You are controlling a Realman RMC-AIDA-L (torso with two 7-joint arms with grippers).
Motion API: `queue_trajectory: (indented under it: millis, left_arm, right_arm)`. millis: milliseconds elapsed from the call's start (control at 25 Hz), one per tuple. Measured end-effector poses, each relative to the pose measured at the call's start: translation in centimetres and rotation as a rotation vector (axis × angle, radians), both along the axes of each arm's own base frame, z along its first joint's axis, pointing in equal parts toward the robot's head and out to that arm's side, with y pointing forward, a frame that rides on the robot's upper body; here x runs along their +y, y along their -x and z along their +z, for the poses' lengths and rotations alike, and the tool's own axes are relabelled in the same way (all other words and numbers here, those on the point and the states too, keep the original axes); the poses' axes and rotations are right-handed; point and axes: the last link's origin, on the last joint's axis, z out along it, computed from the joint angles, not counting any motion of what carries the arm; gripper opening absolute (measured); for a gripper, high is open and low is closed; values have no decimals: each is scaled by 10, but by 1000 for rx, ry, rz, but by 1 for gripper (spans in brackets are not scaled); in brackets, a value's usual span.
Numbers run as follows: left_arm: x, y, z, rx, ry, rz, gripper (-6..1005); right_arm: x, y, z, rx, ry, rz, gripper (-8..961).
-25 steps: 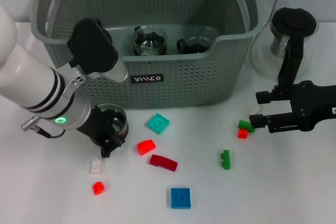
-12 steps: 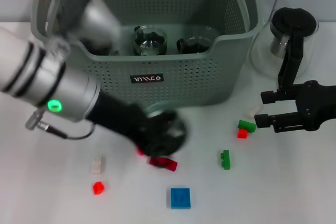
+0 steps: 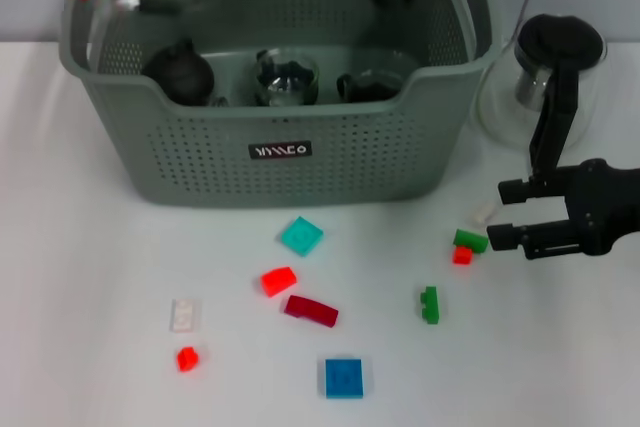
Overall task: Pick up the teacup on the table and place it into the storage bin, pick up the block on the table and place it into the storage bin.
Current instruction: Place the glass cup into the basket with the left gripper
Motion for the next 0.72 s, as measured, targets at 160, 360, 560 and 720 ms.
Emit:
queue_trajectory:
  millis: [160,360,560,720]
  left_arm:
    - [47,4,-20,184,-134,128,41]
    - [91,23,-49,445,-254,276,42]
    - [103,38,-67,583,-318,337,43]
    - [102,47,-81,638,-331,346,44]
  right_arm:
    - [1,1,-1,-5,7,-8,790]
    - [1,2,-4,-15,25,-16,790]
    - [1,2,-5,-20,31,-23,790]
    - [1,3,-6,-19,32,-24,790]
